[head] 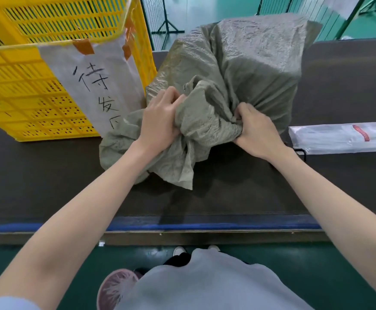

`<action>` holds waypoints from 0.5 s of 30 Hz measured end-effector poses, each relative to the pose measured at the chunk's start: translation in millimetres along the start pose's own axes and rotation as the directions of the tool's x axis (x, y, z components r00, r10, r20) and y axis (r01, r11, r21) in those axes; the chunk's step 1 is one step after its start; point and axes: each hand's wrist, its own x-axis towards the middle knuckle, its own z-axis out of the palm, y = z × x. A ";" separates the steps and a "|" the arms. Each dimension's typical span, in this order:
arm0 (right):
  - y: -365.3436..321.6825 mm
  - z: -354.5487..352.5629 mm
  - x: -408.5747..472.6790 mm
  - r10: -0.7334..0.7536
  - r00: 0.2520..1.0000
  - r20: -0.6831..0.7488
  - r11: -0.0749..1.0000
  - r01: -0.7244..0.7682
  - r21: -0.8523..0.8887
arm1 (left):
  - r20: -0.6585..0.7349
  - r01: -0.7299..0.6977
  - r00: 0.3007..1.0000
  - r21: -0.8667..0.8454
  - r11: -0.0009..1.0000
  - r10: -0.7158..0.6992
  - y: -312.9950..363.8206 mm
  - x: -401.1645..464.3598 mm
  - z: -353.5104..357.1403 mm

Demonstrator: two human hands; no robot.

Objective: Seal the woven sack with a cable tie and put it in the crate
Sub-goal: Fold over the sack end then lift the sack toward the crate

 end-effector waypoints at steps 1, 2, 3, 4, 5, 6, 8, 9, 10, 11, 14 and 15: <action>0.4 4.4 -7.6 -0.007 1.000 0.006 1.000 0.007 0.012 | -0.010 -0.041 0.999 0.030 0.999 0.041 -2.3 -10.3 2.7; 0.5 8.9 -13.2 -0.023 1.000 0.009 1.000 0.023 0.008 | -0.003 -0.074 0.997 0.070 0.995 0.074 -5.6 -20.4 5.5; 1.3 14.6 -19.8 -0.043 0.999 0.013 0.999 0.043 -0.011 | 0.020 -0.096 0.995 0.104 0.990 0.094 -8.4 -31.5 8.6; 2.5 18.9 -24.1 -0.072 0.997 0.018 0.996 0.072 -0.044 | 0.038 -0.108 0.994 0.129 0.986 0.103 -11.2 -40.4 10.3; 4.5 22.5 -28.6 -0.099 0.995 0.025 0.991 0.101 -0.084 | 0.048 -0.109 0.993 0.143 0.984 0.103 -13.6 -47.6 11.5; 8.5 25.2 -33.1 -0.115 0.993 0.034 0.984 0.118 -0.129 | 0.048 -0.108 0.994 0.149 0.983 0.102 -16.0 -52.4 13.1; 18.9 29.0 -43.0 -0.107 0.994 0.035 0.963 0.113 -0.243 | 0.022 -0.117 0.993 0.167 0.979 0.115 -20.7 -58.8 13.9; 24.9 30.3 -48.7 -0.080 0.997 0.005 0.951 0.078 -0.298 | 0.011 -0.132 0.991 0.168 0.977 0.132 -22.6 -61.2 14.8; 29.8 31.5 -53.7 -0.049 0.998 -0.040 0.941 0.033 -0.338 | 0.008 -0.150 0.989 0.157 0.976 0.151 -24.2 -63.6 15.1; 34.0 33.2 -57.9 -0.027 0.996 -0.088 0.933 -0.007 -0.360 | 0.014 -0.169 0.986 0.134 0.976 0.169 -24.5 -66.5 15.6; 35.4 40.4 -61.9 0.014 0.980 -0.201 0.938 -0.082 -0.337 | 0.115 -0.160 0.981 0.046 0.986 0.154 -22.0 -83.9 21.0; 32.9 43.0 -60.8 0.043 0.973 -0.229 0.948 -0.112 -0.298 | 0.168 -0.126 0.979 0.031 0.992 0.119 -21.1 -93.0 24.6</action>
